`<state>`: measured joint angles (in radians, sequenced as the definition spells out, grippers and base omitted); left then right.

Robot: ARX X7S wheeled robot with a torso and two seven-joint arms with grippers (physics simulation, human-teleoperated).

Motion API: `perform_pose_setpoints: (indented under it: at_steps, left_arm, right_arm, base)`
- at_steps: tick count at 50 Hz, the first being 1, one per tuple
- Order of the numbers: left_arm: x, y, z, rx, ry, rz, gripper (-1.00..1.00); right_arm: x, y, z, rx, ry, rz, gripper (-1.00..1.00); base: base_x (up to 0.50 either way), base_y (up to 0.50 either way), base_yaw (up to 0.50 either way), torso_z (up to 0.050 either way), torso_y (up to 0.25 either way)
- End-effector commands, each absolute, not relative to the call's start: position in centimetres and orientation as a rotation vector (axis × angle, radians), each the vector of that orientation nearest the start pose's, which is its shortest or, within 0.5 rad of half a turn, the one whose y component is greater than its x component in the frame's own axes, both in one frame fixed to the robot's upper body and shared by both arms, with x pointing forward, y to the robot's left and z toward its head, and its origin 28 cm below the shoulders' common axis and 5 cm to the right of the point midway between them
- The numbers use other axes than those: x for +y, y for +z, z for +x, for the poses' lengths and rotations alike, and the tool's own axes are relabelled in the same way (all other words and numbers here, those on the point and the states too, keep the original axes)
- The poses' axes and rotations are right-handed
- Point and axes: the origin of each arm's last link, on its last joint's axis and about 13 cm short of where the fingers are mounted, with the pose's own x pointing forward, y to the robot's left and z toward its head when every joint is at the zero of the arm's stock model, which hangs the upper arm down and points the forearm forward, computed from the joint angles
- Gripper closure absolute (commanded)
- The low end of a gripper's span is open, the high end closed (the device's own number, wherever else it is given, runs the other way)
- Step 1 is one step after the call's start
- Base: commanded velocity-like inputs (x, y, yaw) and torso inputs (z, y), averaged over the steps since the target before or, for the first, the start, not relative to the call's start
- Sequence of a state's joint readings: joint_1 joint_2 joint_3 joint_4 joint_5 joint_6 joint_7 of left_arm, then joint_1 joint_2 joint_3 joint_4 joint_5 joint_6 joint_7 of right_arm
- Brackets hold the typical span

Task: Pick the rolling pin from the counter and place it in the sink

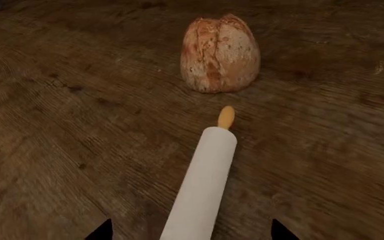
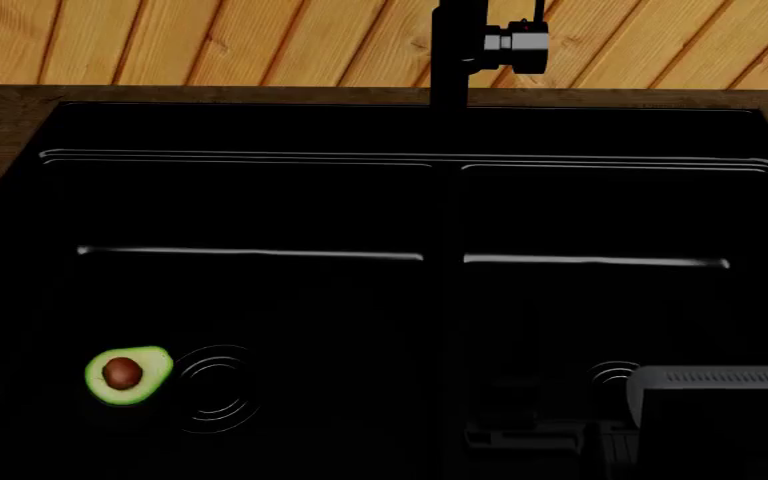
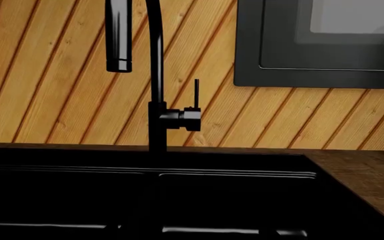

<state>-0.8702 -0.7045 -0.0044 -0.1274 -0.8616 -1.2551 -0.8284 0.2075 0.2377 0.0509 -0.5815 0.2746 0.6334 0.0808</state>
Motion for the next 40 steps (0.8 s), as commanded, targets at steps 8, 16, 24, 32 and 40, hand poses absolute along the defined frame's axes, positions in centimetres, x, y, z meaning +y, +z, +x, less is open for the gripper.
perform_pose_setpoints:
  at_steps: [8,16,24,32,40]
  left_arm:
    - [37.6,18.5,28.4,0.607,0.750,-0.008,-1.00]
    - [37.6,17.2,28.3,0.668,0.737,-0.015,-1.00]
    - [37.4,16.4,28.4,0.700,0.703,-0.004,-1.00]
    - [37.5,15.5,28.3,0.728,0.701,-0.004,-1.00]
    - [37.0,15.9,28.4,0.689,0.649,0.141,1.00]
  right_arm:
    - [-13.8,13.8,22.6,-0.148,-0.005,-0.010,-1.00]
    - [-13.8,13.7,22.6,-0.147,-0.004,-0.010,-1.00]
    - [-13.8,13.6,22.5,-0.146,-0.005,-0.007,-1.00]
    - [-13.9,13.6,22.4,-0.146,-0.008,-0.006,-1.00]
    - [-13.9,13.5,22.5,-0.144,-0.012,-0.002,-1.00]
  base:
    - [0.00,0.00,0.00,0.000,0.000]
    - [0.00,0.00,0.00,0.000,0.000]
    - [0.00,0.00,0.00,0.000,0.000]
    - [0.00,0.00,0.00,0.000,0.000]
    - [0.00,0.00,0.00,-0.002,0.000]
